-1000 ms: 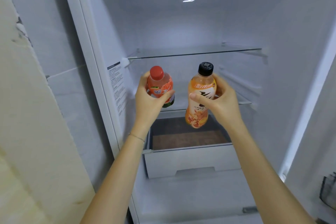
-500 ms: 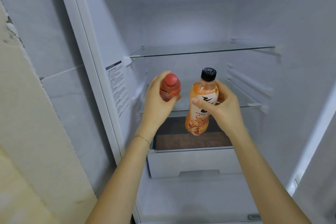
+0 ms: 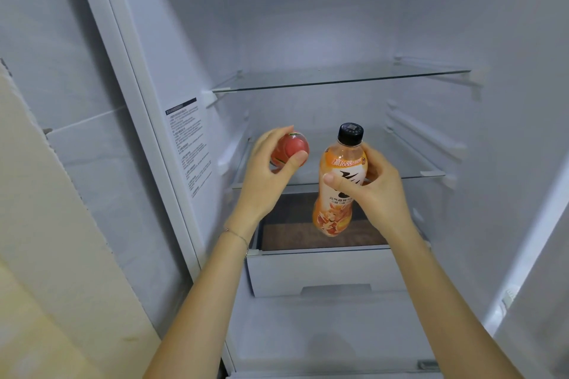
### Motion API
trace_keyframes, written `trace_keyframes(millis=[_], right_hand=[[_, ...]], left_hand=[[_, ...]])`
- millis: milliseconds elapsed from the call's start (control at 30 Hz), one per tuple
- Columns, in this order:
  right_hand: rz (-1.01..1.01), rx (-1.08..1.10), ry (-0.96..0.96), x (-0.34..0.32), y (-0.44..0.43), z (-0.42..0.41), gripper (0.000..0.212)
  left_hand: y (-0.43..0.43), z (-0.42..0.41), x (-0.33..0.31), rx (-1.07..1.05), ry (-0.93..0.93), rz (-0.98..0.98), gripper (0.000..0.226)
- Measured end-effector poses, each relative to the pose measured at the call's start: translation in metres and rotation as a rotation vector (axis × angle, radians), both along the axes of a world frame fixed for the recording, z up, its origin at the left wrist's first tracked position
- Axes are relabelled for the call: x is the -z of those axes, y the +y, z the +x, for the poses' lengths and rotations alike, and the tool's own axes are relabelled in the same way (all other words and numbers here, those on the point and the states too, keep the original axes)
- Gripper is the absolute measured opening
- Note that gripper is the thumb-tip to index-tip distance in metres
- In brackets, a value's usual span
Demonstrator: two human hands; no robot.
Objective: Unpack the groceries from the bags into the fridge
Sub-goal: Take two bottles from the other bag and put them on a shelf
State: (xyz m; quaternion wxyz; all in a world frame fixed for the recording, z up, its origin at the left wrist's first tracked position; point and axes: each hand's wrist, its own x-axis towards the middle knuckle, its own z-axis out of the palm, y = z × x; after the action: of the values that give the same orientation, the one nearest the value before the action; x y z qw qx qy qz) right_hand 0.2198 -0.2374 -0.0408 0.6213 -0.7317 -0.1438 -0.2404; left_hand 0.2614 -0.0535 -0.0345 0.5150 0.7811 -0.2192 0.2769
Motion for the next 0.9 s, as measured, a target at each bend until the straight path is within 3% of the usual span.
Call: trace_keyframes(millis=[267,400,767,900], right_hand=[[-0.001,0.01,0.034,0.008,-0.006,0.002,0.046],[-0.019,0.019,0.04,0.009,-0.007,0.003,0.044],[-0.038,-0.033,0.067,0.019,0.005,0.015,0.054],[-0.033,-0.041,0.075,0.014,0.009,0.017,0.049]], left_hand=[[0.008,0.023,0.016,-0.12,0.017,0.305,0.059],[0.017,0.029,0.027,-0.292,0.044,0.494,0.07],[0.025,0.046,0.038,-0.414,0.105,0.299,0.072],[0.025,0.055,0.033,-0.393,0.137,0.266,0.071]])
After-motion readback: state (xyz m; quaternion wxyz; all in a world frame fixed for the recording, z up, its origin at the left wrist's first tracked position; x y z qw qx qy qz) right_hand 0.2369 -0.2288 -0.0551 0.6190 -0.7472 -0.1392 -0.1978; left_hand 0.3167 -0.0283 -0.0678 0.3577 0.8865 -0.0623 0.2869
